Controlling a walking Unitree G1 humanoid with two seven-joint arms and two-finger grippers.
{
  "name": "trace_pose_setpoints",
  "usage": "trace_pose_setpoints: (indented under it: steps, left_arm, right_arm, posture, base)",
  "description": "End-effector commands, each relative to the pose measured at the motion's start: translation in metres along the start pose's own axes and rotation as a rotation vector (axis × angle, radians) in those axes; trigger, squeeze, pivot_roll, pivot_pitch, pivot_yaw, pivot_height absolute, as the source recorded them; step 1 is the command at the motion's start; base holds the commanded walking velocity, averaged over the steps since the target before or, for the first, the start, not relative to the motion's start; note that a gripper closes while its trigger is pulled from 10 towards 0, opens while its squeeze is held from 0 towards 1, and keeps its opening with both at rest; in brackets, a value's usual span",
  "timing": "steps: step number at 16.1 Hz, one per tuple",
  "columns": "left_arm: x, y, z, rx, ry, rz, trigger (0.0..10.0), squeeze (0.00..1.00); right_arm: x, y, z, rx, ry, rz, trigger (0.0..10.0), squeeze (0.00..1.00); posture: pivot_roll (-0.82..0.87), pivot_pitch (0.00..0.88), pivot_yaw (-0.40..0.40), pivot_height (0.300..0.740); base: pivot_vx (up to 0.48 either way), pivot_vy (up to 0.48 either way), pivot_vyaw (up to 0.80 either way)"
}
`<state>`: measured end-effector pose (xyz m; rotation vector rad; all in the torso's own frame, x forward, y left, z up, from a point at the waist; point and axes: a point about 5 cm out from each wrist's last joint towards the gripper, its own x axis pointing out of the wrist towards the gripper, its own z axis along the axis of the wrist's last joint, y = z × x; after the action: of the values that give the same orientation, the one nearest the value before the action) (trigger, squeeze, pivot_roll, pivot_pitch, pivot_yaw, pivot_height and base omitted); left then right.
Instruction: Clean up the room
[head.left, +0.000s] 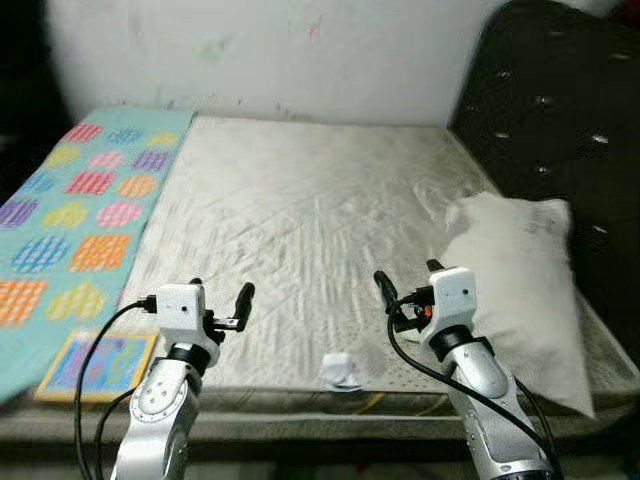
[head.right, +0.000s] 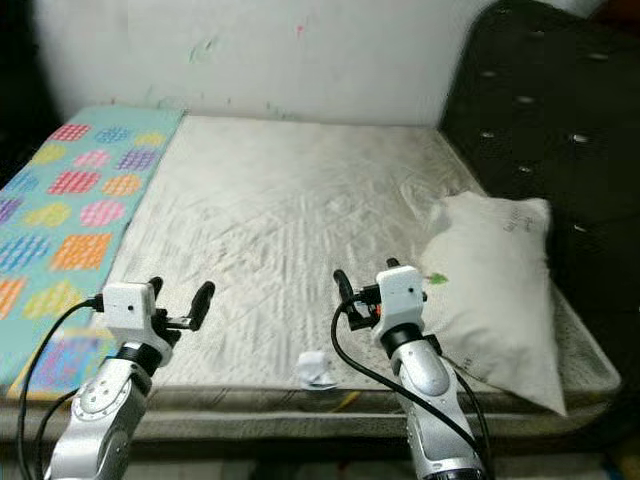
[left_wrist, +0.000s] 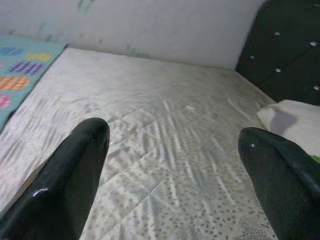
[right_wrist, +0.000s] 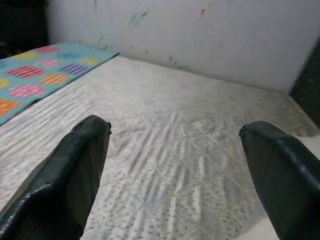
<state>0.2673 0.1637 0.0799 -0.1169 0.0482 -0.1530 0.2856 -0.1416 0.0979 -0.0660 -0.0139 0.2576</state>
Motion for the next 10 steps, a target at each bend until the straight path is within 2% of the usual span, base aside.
trace_pose_setpoints:
  steps: [1, 10]
  left_arm:
    - [0.0006, 0.0005, 0.0025, 0.002, -0.011, -0.013, 10.0, 0.00]
    - [0.0008, -0.0030, -0.0002, -0.009, 0.006, -0.034, 10.0, 0.00]
  right_arm:
    - [0.0020, -0.0012, 0.0034, -0.007, -0.012, -0.002, 10.0, 0.00]
    - [0.0017, -0.0073, 0.0016, -0.017, 0.002, -0.046, 10.0, 0.00]
  posture:
    - [-0.11, 0.000, -0.047, 0.740]
    - [-0.12, 0.000, -0.049, 0.740]
  base:
    - [0.000, 0.000, 0.80]
    - [0.000, 0.000, 0.00]
